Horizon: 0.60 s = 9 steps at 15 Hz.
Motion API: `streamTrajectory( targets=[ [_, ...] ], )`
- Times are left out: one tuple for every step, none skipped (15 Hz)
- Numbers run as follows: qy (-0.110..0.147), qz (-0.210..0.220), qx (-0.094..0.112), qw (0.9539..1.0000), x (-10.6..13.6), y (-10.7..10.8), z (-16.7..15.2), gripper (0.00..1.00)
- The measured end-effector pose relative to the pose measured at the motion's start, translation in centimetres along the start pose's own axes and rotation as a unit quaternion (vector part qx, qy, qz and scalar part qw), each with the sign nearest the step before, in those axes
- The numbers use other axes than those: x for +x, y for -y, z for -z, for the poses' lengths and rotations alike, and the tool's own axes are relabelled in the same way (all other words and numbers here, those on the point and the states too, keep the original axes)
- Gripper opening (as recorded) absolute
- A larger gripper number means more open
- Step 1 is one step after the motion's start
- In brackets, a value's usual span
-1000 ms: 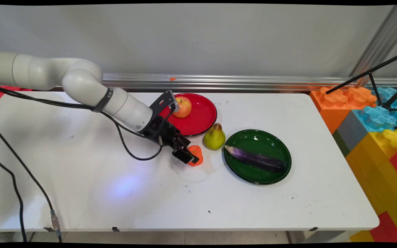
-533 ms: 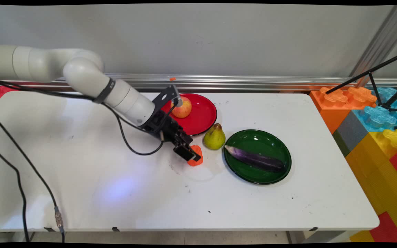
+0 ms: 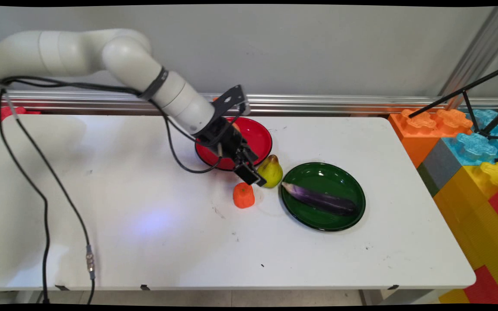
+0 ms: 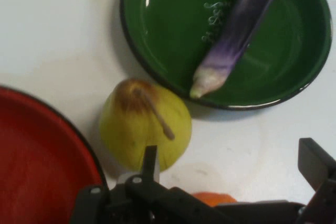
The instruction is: Pick up the eggplant from the green plate
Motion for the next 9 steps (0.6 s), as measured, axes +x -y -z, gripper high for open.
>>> streamTrajectory(
  targets=[
    [0.003,-0.017,-0.003,0.9998,0.9,0.0,-0.2,1.0],
    [0.006,-0.03,-0.006,0.9995,1.4,-0.1,-0.3,1.0],
    [0.009,-0.046,-0.009,0.9989,2.0,-0.2,-0.5,1.0],
    [0.012,-0.066,-0.013,0.9976,2.8,-0.3,-0.8,1.0],
    [0.016,-0.09,-0.018,0.9957,3.6,-0.5,-1.2,1.0],
    [0.02,-0.111,-0.022,0.9933,4.4,-0.7,-1.7,1.0],
    [0.023,-0.128,-0.025,0.9912,5.1,-0.8,-2.1,1.0],
    [0.027,-0.145,-0.027,0.9887,5.9,-0.9,-2.7,1.0],
    [0.03,-0.16,-0.029,0.9862,6.6,-1.1,-3.3,1.0]
  ],
)
